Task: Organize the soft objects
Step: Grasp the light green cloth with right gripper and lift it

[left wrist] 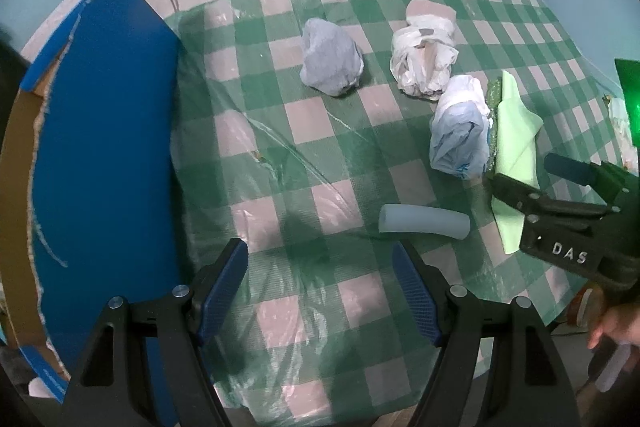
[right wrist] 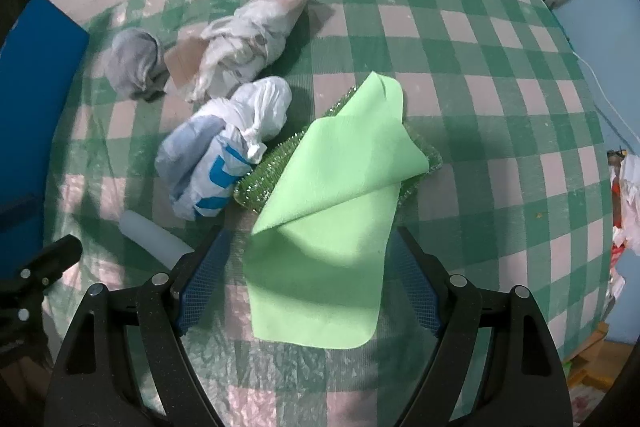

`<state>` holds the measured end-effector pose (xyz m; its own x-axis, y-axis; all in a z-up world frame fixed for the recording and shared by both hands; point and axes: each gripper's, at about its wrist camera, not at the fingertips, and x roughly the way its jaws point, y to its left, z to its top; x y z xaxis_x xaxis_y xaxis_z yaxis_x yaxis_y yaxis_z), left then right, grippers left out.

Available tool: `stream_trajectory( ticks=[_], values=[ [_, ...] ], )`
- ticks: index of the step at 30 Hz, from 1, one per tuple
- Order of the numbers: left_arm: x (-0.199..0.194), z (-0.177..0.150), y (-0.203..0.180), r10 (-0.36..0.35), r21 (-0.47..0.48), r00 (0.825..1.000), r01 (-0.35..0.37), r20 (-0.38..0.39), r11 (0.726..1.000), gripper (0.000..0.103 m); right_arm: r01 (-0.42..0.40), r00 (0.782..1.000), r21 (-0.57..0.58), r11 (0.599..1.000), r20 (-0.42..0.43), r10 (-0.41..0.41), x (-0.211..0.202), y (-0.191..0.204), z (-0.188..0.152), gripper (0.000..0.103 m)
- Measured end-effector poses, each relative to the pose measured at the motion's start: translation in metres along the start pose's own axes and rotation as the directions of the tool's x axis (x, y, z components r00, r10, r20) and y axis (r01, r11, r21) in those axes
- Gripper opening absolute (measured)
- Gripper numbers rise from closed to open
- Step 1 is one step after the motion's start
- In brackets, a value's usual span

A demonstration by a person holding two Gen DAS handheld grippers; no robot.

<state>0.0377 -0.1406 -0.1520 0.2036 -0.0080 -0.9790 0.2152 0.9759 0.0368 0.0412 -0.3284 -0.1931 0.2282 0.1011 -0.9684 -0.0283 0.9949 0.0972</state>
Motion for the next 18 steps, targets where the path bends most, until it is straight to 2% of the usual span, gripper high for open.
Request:
stream_trajectory(
  ticks=[10, 13, 16, 18],
  values=[
    [0.010, 0.003, 0.001, -0.013, -0.015, 0.999, 0.012, -0.029, 1.000, 0.076, 0.043, 0.999, -0.011, 0.999, -0.027, -0.043, 0.023, 0.004, -0.002, 0.082],
    [0.010, 0.003, 0.000, -0.013, -0.017, 0.999, 0.013, -0.030, 1.000, 0.076, 0.058, 0.998, -0.028, 0.998, -0.007, -0.058, 0.024, 0.008, -0.006, 0.081],
    [0.013, 0.005, 0.002, -0.013, -0.017, 0.999, 0.013, -0.032, 1.000, 0.076, 0.059, 0.998, -0.030, 0.998, 0.003, -0.059, 0.022, 0.008, -0.009, 0.071],
    [0.014, 0.007, 0.001, -0.011, -0.013, 0.999, 0.011, -0.034, 1.000, 0.076, 0.059, 0.998, -0.024, 0.998, 0.006, -0.059, 0.019, 0.006, -0.010, 0.053]
  ],
)
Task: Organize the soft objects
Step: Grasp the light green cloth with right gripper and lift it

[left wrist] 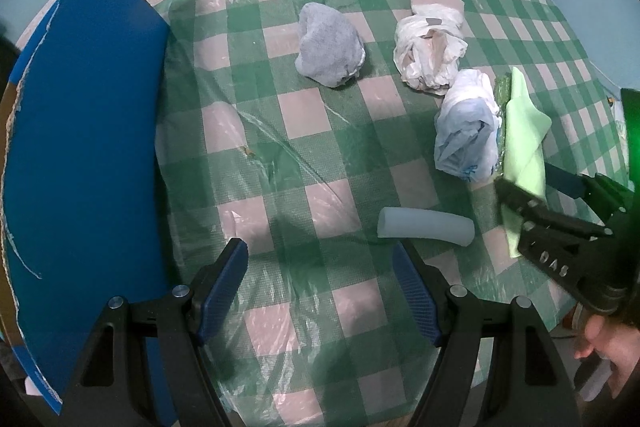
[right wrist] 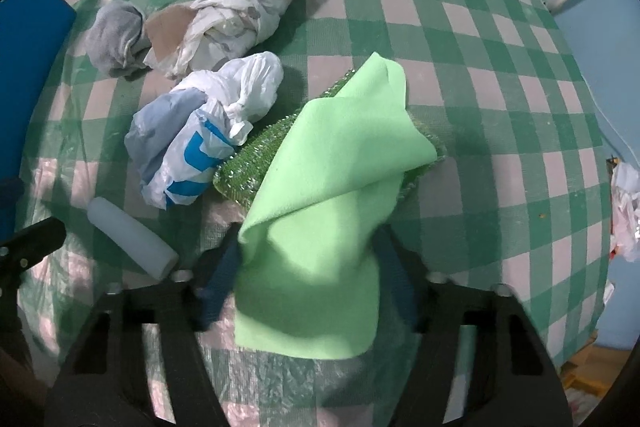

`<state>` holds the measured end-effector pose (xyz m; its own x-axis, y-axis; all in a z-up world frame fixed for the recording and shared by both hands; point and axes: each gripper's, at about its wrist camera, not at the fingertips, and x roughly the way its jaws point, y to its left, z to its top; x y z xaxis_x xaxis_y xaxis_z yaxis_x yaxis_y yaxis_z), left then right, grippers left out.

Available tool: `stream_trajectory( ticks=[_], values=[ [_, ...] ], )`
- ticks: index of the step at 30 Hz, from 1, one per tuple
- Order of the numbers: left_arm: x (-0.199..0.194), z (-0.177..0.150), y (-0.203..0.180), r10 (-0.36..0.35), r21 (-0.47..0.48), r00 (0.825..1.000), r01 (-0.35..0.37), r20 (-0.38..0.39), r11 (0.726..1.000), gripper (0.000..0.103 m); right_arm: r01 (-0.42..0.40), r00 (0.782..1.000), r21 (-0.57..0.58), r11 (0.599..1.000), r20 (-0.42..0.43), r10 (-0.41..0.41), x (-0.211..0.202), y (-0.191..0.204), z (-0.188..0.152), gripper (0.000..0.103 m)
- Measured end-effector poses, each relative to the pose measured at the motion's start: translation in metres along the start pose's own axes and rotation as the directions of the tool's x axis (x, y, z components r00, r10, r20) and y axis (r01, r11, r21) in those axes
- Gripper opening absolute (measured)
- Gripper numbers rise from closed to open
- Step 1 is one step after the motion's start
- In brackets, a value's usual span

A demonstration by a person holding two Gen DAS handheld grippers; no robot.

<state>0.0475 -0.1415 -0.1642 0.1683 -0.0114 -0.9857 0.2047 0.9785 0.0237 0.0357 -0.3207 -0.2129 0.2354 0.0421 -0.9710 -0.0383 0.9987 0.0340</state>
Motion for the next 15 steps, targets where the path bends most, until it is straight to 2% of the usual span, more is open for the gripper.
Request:
stream_trajectory(
  ticks=[1, 3, 5, 13, 15],
  values=[
    [0.001, 0.001, -0.001, 0.001, 0.001, 1.000, -0.001, 0.000, 1.000, 0.076, -0.004, 1.000, 0.003, 1.000, -0.001, 0.004, -0.001, 0.000, -0.003, 0.050],
    [0.002, 0.002, -0.005, 0.002, 0.003, 1.000, -0.002, -0.001, 1.000, 0.076, -0.003, 1.000, 0.006, 1.000, 0.001, 0.003, -0.003, -0.003, -0.004, 0.033],
    [-0.001, 0.003, -0.009, 0.002, 0.009, 1.000, -0.002, 0.001, 1.000, 0.076, -0.020, 1.000, 0.021, 1.000, -0.001, 0.020, -0.004, -0.008, -0.006, 0.021],
    [-0.002, 0.005, -0.018, 0.018, 0.031, 1.000, -0.018, 0.004, 0.999, 0.076, -0.139, 0.989, 0.086, 0.987, -0.048, 0.143, -0.016, -0.037, -0.007, 0.019],
    [-0.001, 0.005, -0.021, 0.022, 0.034, 1.000, -0.022, 0.002, 0.999, 0.076, -0.150, 0.985, 0.096, 0.984, -0.069, 0.156, -0.020, -0.043, -0.013, 0.028]
  ],
)
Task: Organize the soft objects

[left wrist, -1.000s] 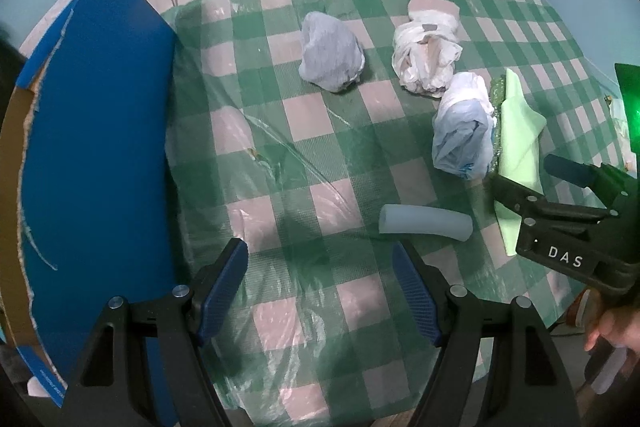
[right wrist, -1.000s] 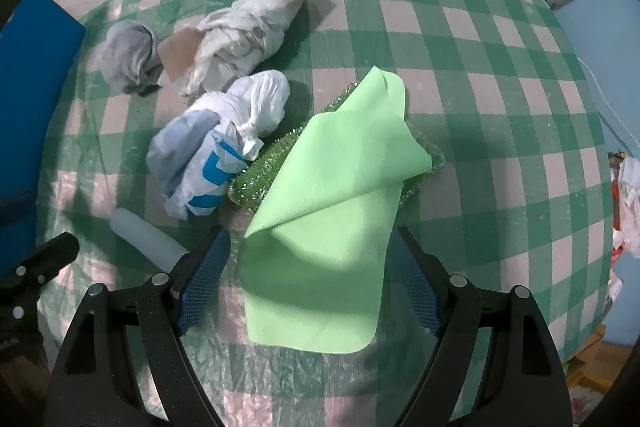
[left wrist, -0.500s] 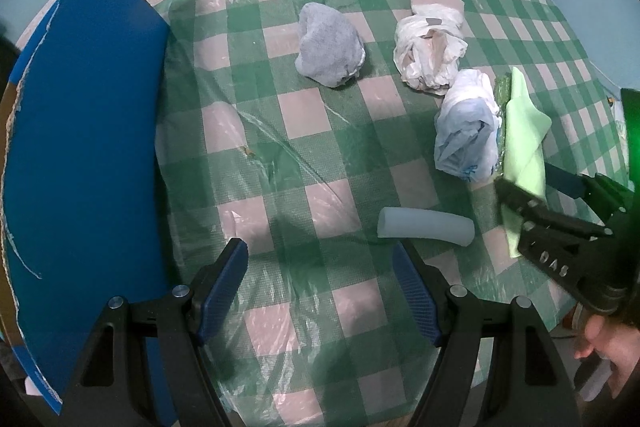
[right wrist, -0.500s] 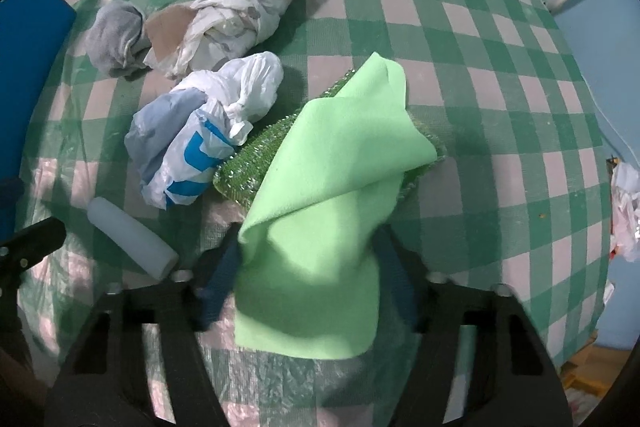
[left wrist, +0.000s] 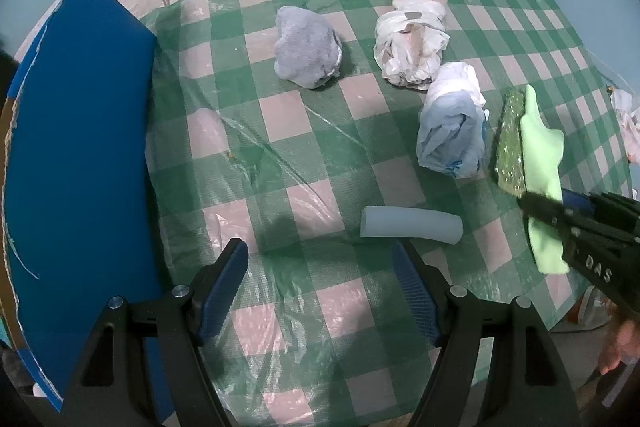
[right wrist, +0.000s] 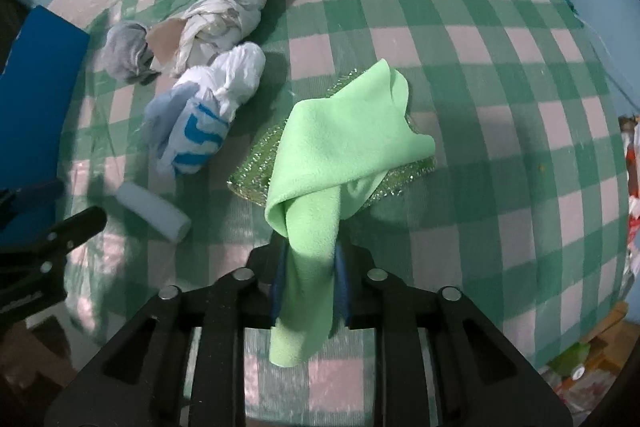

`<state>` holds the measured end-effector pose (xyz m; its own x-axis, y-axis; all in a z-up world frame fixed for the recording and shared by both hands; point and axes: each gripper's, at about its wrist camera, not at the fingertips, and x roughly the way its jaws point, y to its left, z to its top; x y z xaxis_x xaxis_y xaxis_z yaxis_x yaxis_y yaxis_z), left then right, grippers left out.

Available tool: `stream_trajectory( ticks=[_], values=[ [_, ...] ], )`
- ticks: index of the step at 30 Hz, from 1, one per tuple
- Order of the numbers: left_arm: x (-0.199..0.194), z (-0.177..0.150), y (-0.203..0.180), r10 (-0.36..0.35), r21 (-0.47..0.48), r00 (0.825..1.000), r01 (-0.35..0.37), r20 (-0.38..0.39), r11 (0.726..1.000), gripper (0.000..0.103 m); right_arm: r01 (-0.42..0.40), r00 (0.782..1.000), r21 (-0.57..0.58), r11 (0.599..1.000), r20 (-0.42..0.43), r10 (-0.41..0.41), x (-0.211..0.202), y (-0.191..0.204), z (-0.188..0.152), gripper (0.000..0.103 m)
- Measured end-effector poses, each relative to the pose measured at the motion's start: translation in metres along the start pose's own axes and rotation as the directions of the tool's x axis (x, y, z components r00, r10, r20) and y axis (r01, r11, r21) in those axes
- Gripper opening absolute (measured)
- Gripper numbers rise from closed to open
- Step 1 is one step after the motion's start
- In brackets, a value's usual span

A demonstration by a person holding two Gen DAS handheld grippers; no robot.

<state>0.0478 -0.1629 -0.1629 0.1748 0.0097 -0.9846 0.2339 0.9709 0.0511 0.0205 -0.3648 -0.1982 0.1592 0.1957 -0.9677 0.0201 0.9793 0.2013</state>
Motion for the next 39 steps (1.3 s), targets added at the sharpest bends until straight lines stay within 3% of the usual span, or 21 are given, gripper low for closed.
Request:
stream_trajectory(
  ticks=[3, 10, 11, 12, 13, 16, 30, 37, 39],
  values=[
    [0.002, 0.000, -0.010, 0.004, 0.006, 1.000, -0.004, -0.003, 1.000, 0.076, 0.017, 1.000, -0.009, 1.000, -0.021, -0.017, 0.000, -0.004, -0.007, 0.053],
    [-0.002, -0.003, -0.028, 0.008, 0.036, 1.000, -0.008, 0.004, 0.999, 0.076, 0.054, 0.998, -0.054, 0.997, -0.024, -0.056, -0.003, -0.004, -0.028, 0.056],
    [-0.001, -0.003, -0.032, 0.010, 0.042, 1.000, -0.010, 0.006, 0.999, 0.076, 0.055, 0.998, -0.057, 0.997, -0.021, -0.057, -0.002, -0.001, -0.030, 0.052],
    [-0.001, -0.003, -0.034, 0.012, 0.048, 1.000, -0.012, 0.008, 0.999, 0.076, 0.062, 0.998, -0.065, 0.996, -0.015, -0.063, -0.004, -0.002, -0.032, 0.035],
    [-0.001, -0.004, -0.035, 0.014, 0.053, 1.000, -0.015, 0.008, 0.999, 0.076, 0.064, 0.998, -0.068, 0.996, -0.013, -0.065, -0.005, -0.003, -0.033, 0.025],
    [-0.003, -0.006, -0.035, 0.018, 0.056, 1.000, -0.019, 0.009, 0.998, 0.076, 0.061, 0.998, -0.059, 0.996, -0.001, -0.061, -0.009, -0.001, -0.034, 0.012],
    [0.000, -0.010, -0.029, -0.003, 0.054, 1.000, 0.002, 0.015, 0.999, 0.076, -0.029, 0.985, -0.067, 0.997, 0.167, 0.040, -0.062, 0.007, -0.021, 0.012],
    [0.005, -0.005, -0.038, -0.033, 0.059, 0.999, 0.032, 0.014, 0.998, 0.076, -0.046, 0.991, -0.039, 0.998, 0.120, 0.051, -0.042, 0.008, -0.010, 0.012],
    [0.007, -0.003, -0.043, -0.018, 0.078, 1.000, 0.017, 0.023, 0.997, 0.077, -0.033, 0.995, -0.024, 0.999, 0.098, 0.035, -0.036, 0.003, -0.011, 0.019]
  ],
)
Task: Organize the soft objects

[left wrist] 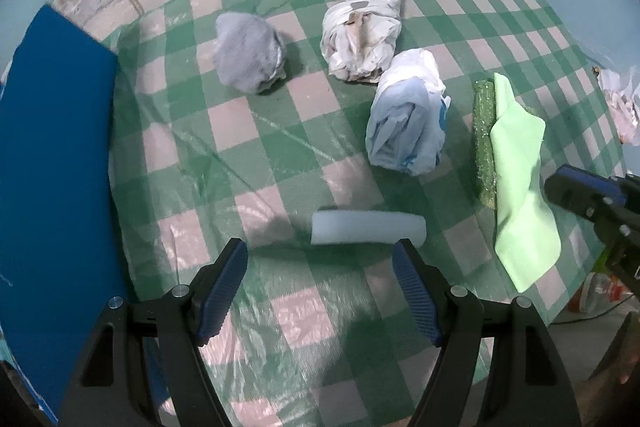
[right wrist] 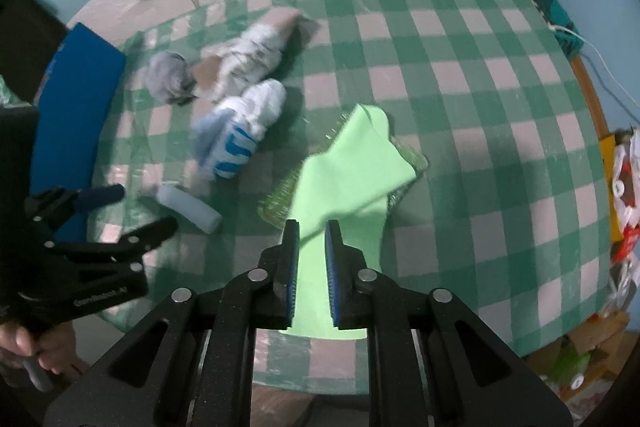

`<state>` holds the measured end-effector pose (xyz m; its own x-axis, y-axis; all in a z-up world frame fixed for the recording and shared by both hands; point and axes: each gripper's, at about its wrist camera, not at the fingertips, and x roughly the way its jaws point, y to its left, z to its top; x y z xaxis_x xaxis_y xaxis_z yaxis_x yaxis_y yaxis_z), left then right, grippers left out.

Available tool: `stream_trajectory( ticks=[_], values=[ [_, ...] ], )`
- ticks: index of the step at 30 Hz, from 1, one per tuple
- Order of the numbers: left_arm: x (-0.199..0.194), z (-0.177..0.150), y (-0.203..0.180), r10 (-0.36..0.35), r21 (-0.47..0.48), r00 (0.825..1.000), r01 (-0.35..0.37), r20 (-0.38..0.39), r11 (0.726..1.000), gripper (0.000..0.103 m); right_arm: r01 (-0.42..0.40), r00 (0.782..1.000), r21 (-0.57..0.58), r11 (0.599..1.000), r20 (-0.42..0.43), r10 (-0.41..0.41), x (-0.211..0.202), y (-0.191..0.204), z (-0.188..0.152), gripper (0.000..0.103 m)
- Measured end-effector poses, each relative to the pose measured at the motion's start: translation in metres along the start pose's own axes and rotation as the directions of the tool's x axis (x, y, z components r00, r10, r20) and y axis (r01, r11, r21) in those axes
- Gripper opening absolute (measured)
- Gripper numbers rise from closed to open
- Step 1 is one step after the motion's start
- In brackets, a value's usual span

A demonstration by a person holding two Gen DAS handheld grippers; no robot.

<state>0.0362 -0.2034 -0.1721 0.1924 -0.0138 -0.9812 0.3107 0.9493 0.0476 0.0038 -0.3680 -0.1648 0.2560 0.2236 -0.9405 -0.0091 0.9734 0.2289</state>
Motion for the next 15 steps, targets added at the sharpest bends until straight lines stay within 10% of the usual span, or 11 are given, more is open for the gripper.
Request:
stream_trajectory(
  ticks=[8, 15],
  values=[
    [0.015, 0.008, -0.006, -0.007, 0.001, 1.000, 0.007, -0.017, 1.000, 0.077, 0.020, 1.000, 0.007, 1.000, -0.002, -0.020, 0.004, -0.005, 0.001, 0.044],
    [0.022, 0.011, -0.002, -0.024, -0.028, 1.000, 0.024, -0.015, 0.999, 0.080, 0.025, 1.000, 0.013, 1.000, -0.006, -0.024, 0.008, -0.009, 0.003, 0.045]
  ],
)
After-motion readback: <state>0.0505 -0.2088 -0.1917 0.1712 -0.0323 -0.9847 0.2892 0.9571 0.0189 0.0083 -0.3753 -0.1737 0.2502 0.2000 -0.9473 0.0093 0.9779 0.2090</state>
